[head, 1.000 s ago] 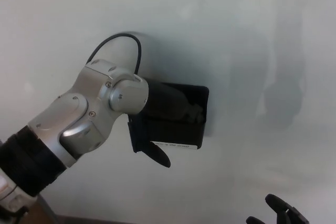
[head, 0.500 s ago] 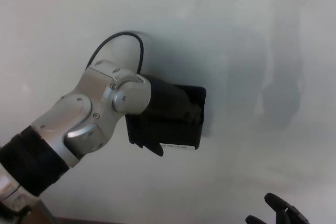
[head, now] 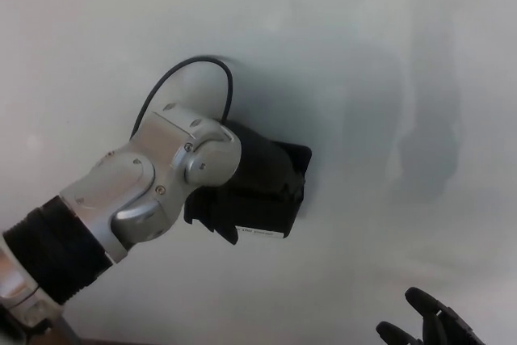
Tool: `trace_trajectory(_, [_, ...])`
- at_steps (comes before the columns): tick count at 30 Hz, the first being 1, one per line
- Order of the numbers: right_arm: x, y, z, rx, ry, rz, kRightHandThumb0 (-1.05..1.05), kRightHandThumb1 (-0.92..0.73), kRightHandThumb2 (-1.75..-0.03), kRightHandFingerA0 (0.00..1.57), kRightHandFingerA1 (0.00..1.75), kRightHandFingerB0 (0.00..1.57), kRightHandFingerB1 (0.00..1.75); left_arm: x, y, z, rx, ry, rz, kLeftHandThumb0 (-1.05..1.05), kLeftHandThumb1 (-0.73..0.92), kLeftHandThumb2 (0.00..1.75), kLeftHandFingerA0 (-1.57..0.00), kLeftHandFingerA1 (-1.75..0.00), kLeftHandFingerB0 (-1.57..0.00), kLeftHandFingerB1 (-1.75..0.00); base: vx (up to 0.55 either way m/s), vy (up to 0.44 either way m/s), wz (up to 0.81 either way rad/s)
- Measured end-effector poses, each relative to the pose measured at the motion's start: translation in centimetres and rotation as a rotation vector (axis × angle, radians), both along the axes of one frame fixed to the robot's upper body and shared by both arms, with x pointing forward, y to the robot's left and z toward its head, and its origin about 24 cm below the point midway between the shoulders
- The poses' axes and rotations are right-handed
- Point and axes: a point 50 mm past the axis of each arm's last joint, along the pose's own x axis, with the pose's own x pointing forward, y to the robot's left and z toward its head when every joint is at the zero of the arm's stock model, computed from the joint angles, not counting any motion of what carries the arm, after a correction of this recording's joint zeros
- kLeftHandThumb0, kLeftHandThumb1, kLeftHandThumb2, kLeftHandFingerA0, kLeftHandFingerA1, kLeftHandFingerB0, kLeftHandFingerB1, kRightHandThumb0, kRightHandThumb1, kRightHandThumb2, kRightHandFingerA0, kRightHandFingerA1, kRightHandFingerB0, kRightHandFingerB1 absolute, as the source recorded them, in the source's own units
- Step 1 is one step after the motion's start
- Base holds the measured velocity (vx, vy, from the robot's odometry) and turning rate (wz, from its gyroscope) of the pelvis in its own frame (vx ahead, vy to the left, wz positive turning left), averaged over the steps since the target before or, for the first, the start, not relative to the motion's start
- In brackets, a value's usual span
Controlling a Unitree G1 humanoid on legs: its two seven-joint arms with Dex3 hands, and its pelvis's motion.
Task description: A magnetic marker holder is on the left hand side of the white board, the robot put the index and middle finger into the opening of the container and pull off the magnetic holder and hand it to a human on the left hand side.
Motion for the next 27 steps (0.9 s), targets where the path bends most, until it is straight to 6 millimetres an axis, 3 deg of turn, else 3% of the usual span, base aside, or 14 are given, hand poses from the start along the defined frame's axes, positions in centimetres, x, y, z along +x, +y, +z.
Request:
trace_trajectory(4, [0.3, 0.1, 0.1, 0.0, -0.007, 0.003, -0.61, -0.74, -0.62, 0.55, 0.59, 0.59, 0.5, 0.0, 0.0, -0.2, 0.012, -0.01, -0.005, -0.24, 0.58, 0.57, -0.98, -0.77, -0.75, -0.53, 0.0, 0.0, 0.0])
trace_trajectory(9, [0.5, 0.1, 0.2, 0.001, -0.012, 0.004, -0.6, -0.76, -0.62, 0.58, 0.61, 0.59, 0.5, 0.1, 0.1, -0.5, 0.039, -0.011, -0.002, -0.26, 0.64, 0.58, -0.98, -0.81, -0.77, -0.56, 0.0, 0.0, 0.0])
trace_trajectory(12, [0.5, 0.1, 0.3, 0.001, -0.014, 0.006, -0.59, -0.76, -0.62, 0.57, 0.61, 0.58, 0.5, 0.2, 0.1, -0.5, 0.052, -0.014, 0.001, -0.26, 0.64, 0.59, -0.97, -0.76, -0.76, -0.56, 0.0, 0.0, 0.0])
trace_trajectory(15, [0.6, 0.1, 0.3, 0.001, -0.015, 0.006, -0.6, -0.76, -0.62, 0.57, 0.61, 0.59, 0.5, 0.2, 0.1, -0.5, 0.057, -0.017, 0.0, -0.27, 0.68, 0.6, -0.92, -0.74, -0.62, -0.5, 0.0, 0.0, 0.0])
trace_trajectory(17, [0.8, 0.1, 0.4, 0.001, -0.02, 0.007, -0.61, -0.76, -0.62, 0.56, 0.6, 0.6, 0.5, 0.2, 0.1, -0.4, 0.059, -0.017, 0.0, -0.26, 0.7, 0.6, -0.95, -0.81, -0.66, -0.54, 0.0, 0.0, 0.0])
trace_trajectory(18, [0.9, 0.2, 0.4, 0.001, -0.022, 0.008, -0.6, -0.76, -0.62, 0.57, 0.6, 0.6, 0.5, 0.2, 0.1, -0.4, 0.06, -0.017, 0.001, -0.08, 0.54, 0.78, -0.96, -1.0, -0.89, -0.94, 0.0, 0.0, 0.0])
trace_trajectory(19, [1.1, 0.2, 0.5, 0.001, -0.027, 0.009, -0.6, -0.76, -0.62, 0.57, 0.6, 0.6, 0.5, 0.3, 0.1, -0.4, 0.064, -0.014, 0.002, -0.08, 0.54, 0.78, -0.96, -1.0, -0.89, -0.94, 0.0, 0.0, 0.0])
trace_trajectory(20, [1.2, 0.2, 0.6, 0.001, -0.029, 0.01, -0.61, -0.75, -0.62, 0.58, 0.59, 0.62, 0.5, 0.3, 0.1, -0.3, 0.063, -0.006, 0.006, -0.15, 0.58, 0.81, -0.96, -1.17, -0.92, -0.93, 0.0, 0.0, 0.0])
trace_trajectory(22, [1.2, 0.2, 0.6, 0.001, -0.032, 0.011, -0.61, -0.75, -0.62, 0.58, 0.59, 0.62, 0.5, 0.6, 0.1, -0.3, 0.067, 0.017, 0.019, -0.15, 0.58, 0.81, -0.96, -1.17, -0.92, -0.93, 0.0, 0.0, 0.0])
trace_trajectory(23, [1.2, 0.2, 0.6, 0.001, -0.032, 0.011, -0.6, -0.76, -0.63, 0.59, 0.61, 0.6, 0.5, 0.6, 0.2, -0.3, 0.069, 0.03, 0.027, -0.22, 0.6, 0.7, -0.92, -1.36, -0.86, -0.96, 0.0, 0.0, 0.0])
trace_trajectory(25, [1.2, 0.2, 0.6, 0.001, -0.032, 0.01, -0.6, -0.76, -0.63, 0.59, 0.6, 0.6, 0.5, 1.1, 1.2, -1.1, 0.087, 0.121, 0.084, -0.19, 0.66, 0.66, -0.91, -1.36, -0.84, -1.01, 0.0, 0.0, 0.0])
trace_trajectory(26, [1.2, 0.3, 0.6, 0.001, -0.032, 0.011, -0.6, -0.77, -0.63, 0.58, 0.6, 0.6, 0.5, 1.2, 1.4, -1.2, 0.088, 0.141, 0.1, -0.17, 0.65, 0.64, -0.78, -1.35, -0.87, -0.96, 0.0, 0.0, 0.0])
trace_trajectory(27, [1.2, 0.3, 0.6, 0.002, -0.032, 0.011, -0.6, -0.77, -0.63, 0.58, 0.6, 0.6, 0.5, 1.3, 1.7, -1.3, 0.087, 0.164, 0.118, -0.17, 0.65, 0.64, -0.78, -1.35, -0.87, -0.96, 0.0, 0.0, 0.0])
